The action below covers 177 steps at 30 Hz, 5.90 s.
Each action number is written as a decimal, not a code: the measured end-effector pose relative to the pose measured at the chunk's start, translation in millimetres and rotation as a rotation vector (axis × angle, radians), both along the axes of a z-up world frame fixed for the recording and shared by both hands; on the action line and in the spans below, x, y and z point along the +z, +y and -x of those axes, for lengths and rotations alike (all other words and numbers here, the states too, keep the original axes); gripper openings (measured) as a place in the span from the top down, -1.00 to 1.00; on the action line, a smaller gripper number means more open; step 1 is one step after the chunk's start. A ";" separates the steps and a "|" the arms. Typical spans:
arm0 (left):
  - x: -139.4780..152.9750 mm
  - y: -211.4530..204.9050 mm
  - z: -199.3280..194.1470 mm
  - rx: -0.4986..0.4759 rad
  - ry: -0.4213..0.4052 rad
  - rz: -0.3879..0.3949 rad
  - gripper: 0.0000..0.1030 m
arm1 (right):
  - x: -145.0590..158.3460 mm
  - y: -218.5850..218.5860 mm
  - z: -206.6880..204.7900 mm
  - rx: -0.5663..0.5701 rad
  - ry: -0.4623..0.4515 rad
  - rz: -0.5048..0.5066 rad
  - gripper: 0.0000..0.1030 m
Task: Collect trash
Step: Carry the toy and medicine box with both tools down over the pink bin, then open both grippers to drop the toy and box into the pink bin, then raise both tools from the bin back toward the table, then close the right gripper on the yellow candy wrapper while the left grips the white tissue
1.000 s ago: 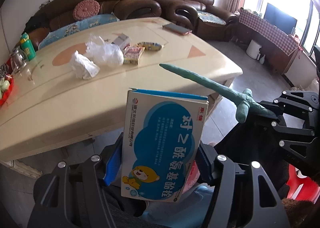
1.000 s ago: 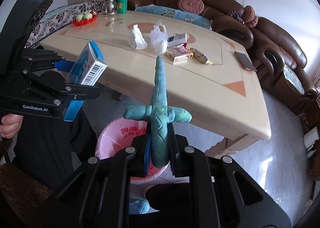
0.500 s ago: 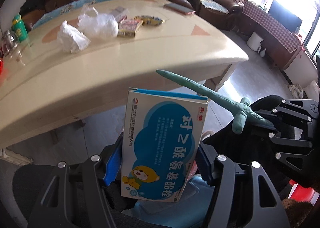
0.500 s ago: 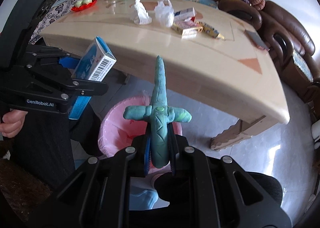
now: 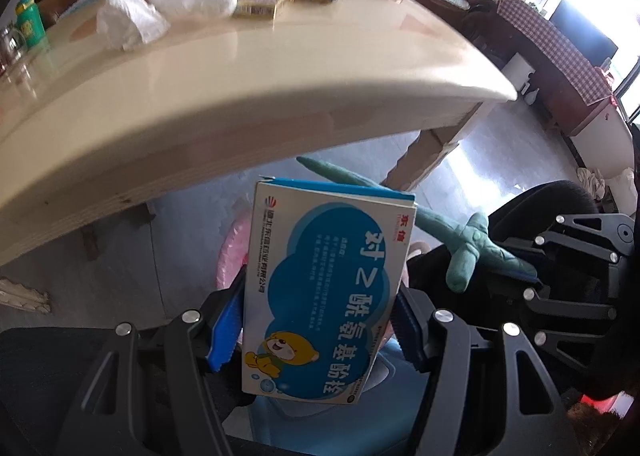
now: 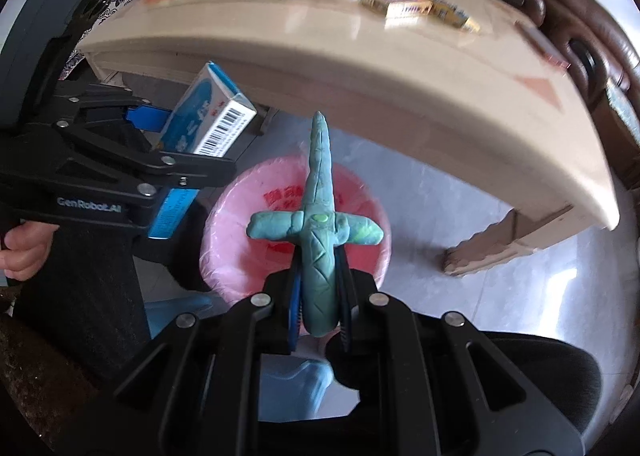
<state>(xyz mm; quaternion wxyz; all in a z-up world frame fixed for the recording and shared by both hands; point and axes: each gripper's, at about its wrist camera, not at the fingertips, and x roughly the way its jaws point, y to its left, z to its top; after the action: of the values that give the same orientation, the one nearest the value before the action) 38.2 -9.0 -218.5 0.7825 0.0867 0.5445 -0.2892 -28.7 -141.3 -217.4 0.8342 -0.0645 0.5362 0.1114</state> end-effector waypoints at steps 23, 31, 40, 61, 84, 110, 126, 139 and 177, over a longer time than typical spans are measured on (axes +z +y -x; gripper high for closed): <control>-125.5 -22.1 -51.8 0.081 0.303 -0.113 -0.22 | -119.0 4.7 -49.9 -0.063 0.278 0.001 0.69; -157.6 -21.8 -63.4 0.130 0.380 -0.160 -0.22 | -151.2 10.3 -61.3 -0.058 0.315 0.009 0.69; -163.4 -19.8 -67.3 0.163 0.403 -0.191 -0.52 | -146.3 7.5 -68.1 -0.046 0.265 -0.043 -0.05; -140.8 -8.5 -68.5 0.245 0.276 -0.241 -0.66 | -124.3 3.5 -62.8 -0.075 0.219 -0.088 -0.43; -3.4 30.6 -28.2 0.372 -0.020 -0.149 -0.67 | -1.6 2.7 -33.8 -0.122 -0.071 -0.012 -0.46; 146.6 50.9 1.2 0.433 -0.315 -0.054 -0.81 | 149.4 -0.9 -5.3 -0.125 -0.395 -0.018 -0.65; 213.4 64.7 -31.9 0.468 -0.409 -0.082 -0.82 | 190.0 -23.1 -34.8 -0.051 -0.439 -0.032 -0.67; 212.4 63.5 -104.7 0.489 -0.411 -0.129 -0.83 | 177.4 -55.2 -111.1 -0.021 -0.348 -0.005 -0.67; 69.3 35.9 -300.2 0.564 -0.169 -0.274 -0.83 | 45.4 -114.0 -332.8 0.156 -0.101 0.006 -0.67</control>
<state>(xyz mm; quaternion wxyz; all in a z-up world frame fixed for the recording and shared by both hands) 338.3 26.9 -149.2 0.8553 0.0608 0.5139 0.0234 304.1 -255.3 -172.0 0.8488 -0.1141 0.4871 0.1708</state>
